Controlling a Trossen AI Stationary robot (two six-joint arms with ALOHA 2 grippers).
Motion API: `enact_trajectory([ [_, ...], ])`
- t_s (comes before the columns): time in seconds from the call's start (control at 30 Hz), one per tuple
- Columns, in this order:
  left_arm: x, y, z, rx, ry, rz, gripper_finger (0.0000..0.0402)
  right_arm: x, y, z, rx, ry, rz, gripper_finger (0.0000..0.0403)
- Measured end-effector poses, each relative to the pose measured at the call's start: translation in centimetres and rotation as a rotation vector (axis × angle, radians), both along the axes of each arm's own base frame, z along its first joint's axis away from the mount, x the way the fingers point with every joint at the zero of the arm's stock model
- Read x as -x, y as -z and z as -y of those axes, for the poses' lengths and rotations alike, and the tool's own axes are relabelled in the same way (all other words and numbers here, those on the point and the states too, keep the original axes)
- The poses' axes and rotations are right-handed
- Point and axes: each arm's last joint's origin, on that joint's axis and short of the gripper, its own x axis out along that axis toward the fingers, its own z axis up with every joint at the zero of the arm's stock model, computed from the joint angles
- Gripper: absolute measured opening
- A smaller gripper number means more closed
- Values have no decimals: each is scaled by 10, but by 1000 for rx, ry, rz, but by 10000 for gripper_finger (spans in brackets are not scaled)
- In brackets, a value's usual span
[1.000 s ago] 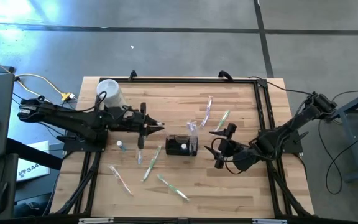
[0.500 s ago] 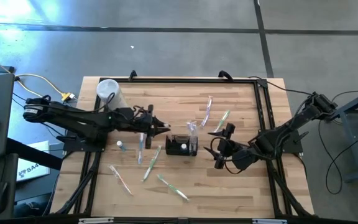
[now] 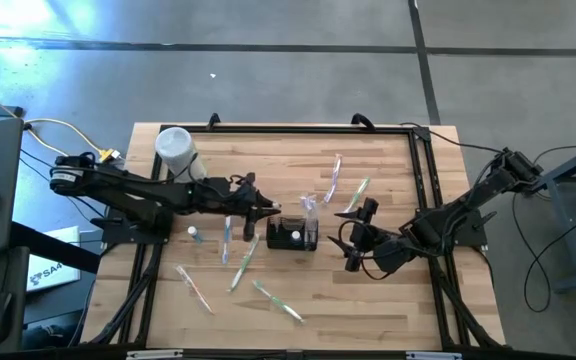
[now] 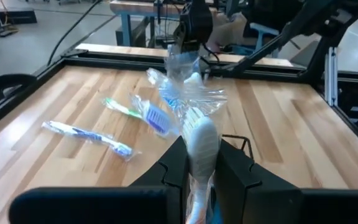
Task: Pick & Place toothbrushing station
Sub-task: Put the right orange toothbrush into the black mesh
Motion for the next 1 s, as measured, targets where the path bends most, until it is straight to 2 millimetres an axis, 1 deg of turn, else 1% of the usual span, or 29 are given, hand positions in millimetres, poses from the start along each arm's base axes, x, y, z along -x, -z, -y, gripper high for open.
enact_trajectory([
  [0.23, -5, 10, 0, 7, 1, -40, 43, 0, 1, -1, -20, -34, -14, 275],
  [0.6, -6, 14, 1, 55, 14, -63, 44, 0, 1, -2, -26, -43, -17, 275],
  [0.8, -5, 16, 1, 55, 14, -86, 85, 0, 1, -1, -24, -40, -16, 275],
  [1.0, -5, 16, 1, 54, 11, -87, 95, 0, 1, -1, -31, -42, -15, 275],
])
